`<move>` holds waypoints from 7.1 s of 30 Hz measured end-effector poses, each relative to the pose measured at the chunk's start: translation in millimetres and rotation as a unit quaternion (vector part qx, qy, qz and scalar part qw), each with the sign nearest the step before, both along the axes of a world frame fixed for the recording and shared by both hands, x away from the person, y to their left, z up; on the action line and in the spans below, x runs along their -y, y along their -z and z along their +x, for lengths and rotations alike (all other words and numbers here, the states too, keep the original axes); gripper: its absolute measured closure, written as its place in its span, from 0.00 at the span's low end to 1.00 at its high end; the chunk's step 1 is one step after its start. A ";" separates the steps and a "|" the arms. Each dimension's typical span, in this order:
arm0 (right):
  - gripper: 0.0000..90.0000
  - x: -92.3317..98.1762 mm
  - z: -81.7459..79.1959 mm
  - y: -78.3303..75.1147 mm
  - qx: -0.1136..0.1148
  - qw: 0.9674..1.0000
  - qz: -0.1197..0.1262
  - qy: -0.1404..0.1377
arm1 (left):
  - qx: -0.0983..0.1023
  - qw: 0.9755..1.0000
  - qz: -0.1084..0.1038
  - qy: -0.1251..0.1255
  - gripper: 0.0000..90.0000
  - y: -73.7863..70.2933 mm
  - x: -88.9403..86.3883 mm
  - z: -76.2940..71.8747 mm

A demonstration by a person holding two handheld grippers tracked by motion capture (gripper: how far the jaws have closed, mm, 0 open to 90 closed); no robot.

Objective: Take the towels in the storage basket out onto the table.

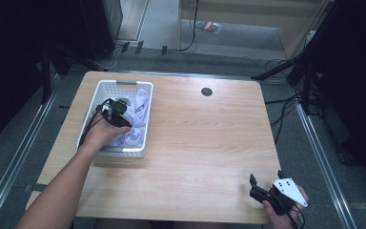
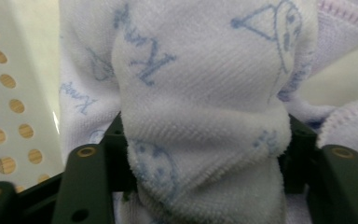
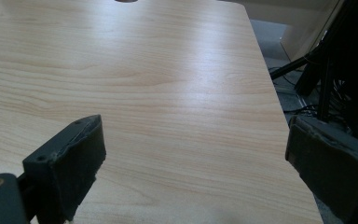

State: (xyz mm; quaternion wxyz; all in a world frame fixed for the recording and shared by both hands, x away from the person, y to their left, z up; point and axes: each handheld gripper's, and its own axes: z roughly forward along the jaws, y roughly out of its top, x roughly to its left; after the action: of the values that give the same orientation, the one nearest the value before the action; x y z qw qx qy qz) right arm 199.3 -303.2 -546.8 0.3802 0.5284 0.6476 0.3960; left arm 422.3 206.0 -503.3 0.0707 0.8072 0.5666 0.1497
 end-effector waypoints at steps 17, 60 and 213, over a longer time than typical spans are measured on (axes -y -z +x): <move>0.05 0.0 0.2 0.0 -0.001 1.000 0.000 0.001 | 0.007 0.998 -0.054 -0.012 0.63 -15.2 -16.6 -0.3; 0.05 0.3 0.7 0.0 -0.003 1.000 -0.003 0.001 | 0.067 0.996 -0.055 0.025 0.61 -118.6 -7.3 -19.1; 0.05 1.5 1.0 -0.1 -0.003 1.000 0.002 0.011 | 0.137 0.973 -0.184 0.032 0.00 -99.4 -14.3 -96.4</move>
State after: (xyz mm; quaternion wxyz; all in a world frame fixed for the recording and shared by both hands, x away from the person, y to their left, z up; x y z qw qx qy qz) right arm 200.2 -304.7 -546.7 0.3812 0.5376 0.6420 0.3918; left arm 325.9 220.3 -403.8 0.2997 0.7699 0.5431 0.1498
